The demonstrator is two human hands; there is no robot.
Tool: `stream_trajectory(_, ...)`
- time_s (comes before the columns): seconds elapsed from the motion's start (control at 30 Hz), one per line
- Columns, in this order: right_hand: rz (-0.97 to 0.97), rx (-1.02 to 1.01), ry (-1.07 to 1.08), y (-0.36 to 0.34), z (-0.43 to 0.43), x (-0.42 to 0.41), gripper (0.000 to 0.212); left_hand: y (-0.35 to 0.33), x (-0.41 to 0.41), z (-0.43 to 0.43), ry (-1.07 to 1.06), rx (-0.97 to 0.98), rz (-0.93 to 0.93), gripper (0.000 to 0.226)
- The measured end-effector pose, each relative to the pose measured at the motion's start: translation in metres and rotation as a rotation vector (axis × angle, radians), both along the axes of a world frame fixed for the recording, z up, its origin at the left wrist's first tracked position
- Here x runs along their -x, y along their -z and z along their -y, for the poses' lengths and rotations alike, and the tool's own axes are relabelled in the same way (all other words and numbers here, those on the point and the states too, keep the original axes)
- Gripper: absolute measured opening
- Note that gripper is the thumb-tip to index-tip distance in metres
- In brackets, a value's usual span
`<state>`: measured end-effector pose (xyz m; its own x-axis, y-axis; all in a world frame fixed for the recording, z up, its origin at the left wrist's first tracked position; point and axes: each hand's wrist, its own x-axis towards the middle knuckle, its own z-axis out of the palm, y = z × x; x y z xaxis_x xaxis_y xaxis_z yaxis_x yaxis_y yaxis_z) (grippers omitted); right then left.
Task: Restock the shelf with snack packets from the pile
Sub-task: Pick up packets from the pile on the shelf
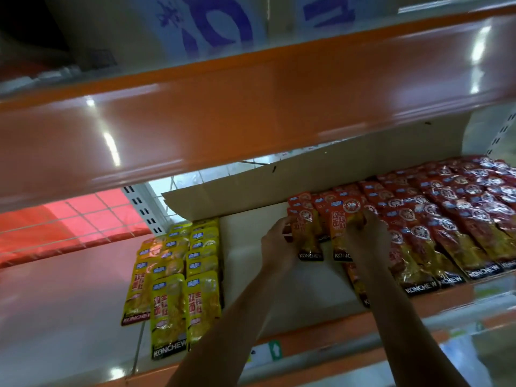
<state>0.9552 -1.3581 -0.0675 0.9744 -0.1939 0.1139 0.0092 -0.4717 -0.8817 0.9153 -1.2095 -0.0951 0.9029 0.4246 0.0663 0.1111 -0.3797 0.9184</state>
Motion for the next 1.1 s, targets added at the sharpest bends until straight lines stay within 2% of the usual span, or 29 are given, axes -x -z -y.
stream_trajectory(0.1, -0.032, 0.015, -0.026, 0.005, 0.005, -0.004, 0.022, 0.006, -0.006, 0.008, -0.004, -0.020, -0.023, 0.041)
stream_trajectory(0.3, -0.012, 0.060, -0.044, 0.005, 0.009, -0.007, 0.028, 0.010, -0.016, 0.016, 0.003, -0.226, -0.059, 0.046)
stream_trajectory(0.43, -0.018, 0.049, -0.073, 0.004, 0.008, -0.006, 0.051, 0.011, -0.021, 0.019, -0.010, -0.347, -0.078, 0.045)
stream_trajectory(0.6, 0.004, 0.013, -0.106, 0.003, 0.005, -0.005, 0.052, 0.013, -0.019, 0.020, -0.033, -0.489, -0.099, 0.044)
stream_trajectory(0.7, 0.013, -0.002, -0.149, 0.004, 0.001, -0.005, 0.050, 0.008, -0.015, 0.025, -0.023, -0.408, 0.056, 0.036)
stream_trajectory(0.77, 0.021, 0.003, -0.190, 0.004, -0.004, -0.003, 0.048, 0.003, -0.012, 0.030, 0.027, -0.199, 0.123, 0.037)
stream_trajectory(0.87, 0.051, 0.051, -0.231, 0.005, -0.011, -0.002, 0.042, -0.002, -0.007, 0.034, 0.060, 0.124, 0.096, 0.052)
stream_trajectory(1.0, 0.100, 0.153, -0.253, 0.007, -0.011, -0.001, 0.039, 0.004, 0.000, 0.028, 0.003, 0.253, 0.105, 0.057)
stream_trajectory(1.1, 0.153, 0.222, -0.218, 0.012, -0.006, 0.000, 0.039, 0.008, 0.008, 0.022, -0.023, 0.246, 0.099, 0.051)
